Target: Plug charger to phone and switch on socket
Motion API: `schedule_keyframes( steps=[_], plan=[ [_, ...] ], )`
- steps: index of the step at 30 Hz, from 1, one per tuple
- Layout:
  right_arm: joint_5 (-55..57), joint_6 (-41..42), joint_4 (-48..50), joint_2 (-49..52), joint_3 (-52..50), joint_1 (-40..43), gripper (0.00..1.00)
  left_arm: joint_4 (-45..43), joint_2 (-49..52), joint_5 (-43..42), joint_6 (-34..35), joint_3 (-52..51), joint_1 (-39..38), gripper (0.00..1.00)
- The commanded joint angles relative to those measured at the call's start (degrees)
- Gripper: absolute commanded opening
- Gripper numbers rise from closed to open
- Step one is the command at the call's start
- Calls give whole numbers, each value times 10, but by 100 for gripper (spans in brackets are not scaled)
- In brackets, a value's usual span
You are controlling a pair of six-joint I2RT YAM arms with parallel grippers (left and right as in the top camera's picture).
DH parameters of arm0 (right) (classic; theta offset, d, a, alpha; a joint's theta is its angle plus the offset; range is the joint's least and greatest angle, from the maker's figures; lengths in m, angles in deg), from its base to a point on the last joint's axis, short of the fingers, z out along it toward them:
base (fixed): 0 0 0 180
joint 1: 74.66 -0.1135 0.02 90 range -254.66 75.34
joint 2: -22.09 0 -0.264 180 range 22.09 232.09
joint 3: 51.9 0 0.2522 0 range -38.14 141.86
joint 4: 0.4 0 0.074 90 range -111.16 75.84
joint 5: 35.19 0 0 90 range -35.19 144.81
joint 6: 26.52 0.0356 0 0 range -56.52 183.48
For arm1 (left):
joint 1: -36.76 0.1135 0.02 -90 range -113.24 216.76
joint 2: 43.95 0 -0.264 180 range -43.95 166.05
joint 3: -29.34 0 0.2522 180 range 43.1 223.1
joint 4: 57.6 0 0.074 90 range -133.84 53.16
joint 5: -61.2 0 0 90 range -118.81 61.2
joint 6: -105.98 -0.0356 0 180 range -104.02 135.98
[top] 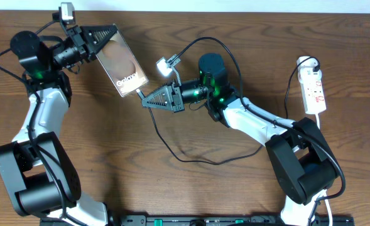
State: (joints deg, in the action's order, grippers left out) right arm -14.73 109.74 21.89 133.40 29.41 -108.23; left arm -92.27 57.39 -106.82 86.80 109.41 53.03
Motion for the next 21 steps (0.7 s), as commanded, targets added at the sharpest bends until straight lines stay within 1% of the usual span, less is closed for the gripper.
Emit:
schedule_keyframes(
  steps=[1,12,16,21],
  plan=[
    [6,2,2,4,4,5,1,-5,-14,-10,1,13,4,7],
    [15,2,2,4,4,-7,1,-5,-14,-10,3,13,-2,7],
    [15,2,2,4,4,-6,1,-5,-14,-10,19,13,-4,7],
    [17,2,2,4,4,-7,1,-5,-14,-10,18,13,-4,7]
  ],
)
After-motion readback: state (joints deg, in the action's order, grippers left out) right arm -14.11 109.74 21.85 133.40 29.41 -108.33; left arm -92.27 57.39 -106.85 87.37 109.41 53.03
